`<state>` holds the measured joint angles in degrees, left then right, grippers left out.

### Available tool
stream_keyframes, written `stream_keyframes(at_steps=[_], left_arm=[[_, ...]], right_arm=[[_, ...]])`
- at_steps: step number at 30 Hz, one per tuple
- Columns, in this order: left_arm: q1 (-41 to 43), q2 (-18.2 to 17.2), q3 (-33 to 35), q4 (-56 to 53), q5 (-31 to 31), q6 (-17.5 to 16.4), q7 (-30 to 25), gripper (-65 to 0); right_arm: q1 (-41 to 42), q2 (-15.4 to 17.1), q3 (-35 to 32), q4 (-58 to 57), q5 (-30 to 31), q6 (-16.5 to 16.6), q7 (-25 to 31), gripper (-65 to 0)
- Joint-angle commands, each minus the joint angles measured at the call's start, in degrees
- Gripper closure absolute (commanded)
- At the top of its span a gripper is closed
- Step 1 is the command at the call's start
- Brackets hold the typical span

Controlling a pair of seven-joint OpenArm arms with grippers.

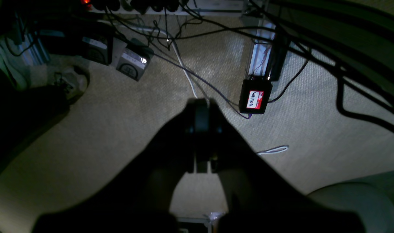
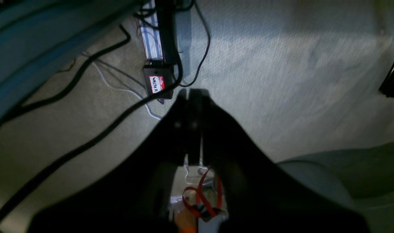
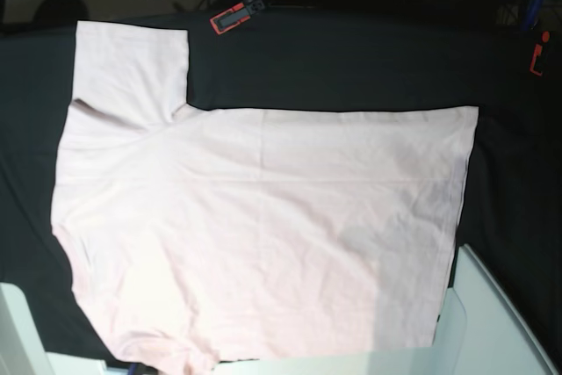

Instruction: Fold the T-shirt properly

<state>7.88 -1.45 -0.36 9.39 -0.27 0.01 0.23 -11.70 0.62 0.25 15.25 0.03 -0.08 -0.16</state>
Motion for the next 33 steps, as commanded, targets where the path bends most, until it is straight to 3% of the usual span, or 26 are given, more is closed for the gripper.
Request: stream_keyframes(at_steps=[1,15,26,33], left_arm=[[0.78,-0.17,0.32,0.15,-0.03,0.21,-0.27,-0.8],[3.24,-0.44,-0.12,1.91,-0.12,0.21,-1.42,0.0],[21.35,-3.95,-0.47,24.33,-0.39,0.21,-3.79,0.0],[30.93,-5.54,-7.6,41.29,-6.98,0.21,-3.7,0.0]], right_arm=[[-0.91,0.04,0.14,0.8,0.1,-0.23,-0.23,0.0],[-3.37,0.12,0.23,3.61,0.19,-0.23,0.3,0.0],[-23.24,0.12,9.46,34.82,0.19,-0.23,-5.95,0.0],[-30.98,0.12,9.55,52.4,0.1,-0.23,-12.89,0.0]])
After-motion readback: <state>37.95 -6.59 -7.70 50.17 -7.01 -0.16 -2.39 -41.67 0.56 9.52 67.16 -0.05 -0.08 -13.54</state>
